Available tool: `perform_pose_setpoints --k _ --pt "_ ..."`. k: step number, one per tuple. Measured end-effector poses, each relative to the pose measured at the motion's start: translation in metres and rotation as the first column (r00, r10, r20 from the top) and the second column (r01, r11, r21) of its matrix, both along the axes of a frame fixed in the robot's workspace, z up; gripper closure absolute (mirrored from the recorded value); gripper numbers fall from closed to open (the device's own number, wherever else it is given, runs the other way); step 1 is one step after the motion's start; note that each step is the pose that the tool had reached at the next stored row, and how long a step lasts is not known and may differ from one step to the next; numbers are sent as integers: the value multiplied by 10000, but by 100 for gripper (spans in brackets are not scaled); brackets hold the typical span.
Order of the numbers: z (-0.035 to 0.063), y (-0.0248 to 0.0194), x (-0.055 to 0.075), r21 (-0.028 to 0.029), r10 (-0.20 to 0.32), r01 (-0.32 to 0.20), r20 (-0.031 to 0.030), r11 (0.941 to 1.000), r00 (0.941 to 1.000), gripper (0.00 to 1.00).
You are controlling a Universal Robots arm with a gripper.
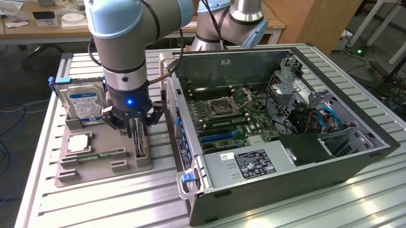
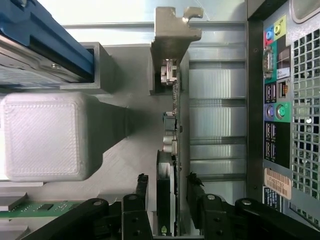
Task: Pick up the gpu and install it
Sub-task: 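Pick up the gpu and move the gpu toward the slot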
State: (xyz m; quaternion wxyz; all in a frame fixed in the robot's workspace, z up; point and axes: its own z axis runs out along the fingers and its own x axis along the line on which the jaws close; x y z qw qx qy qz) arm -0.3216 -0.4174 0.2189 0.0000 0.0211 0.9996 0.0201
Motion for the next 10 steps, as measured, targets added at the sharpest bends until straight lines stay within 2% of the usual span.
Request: perform_pose_setpoints --k 3,6,10 --pt "-1 0 -13 0 -3 3 0 10000 10000 56" --pt "-2 0 -14 -43 -4 4 0 10000 10000 56" --pt "-8 1 3 -50 -56 56 -1 10000 10000 56"
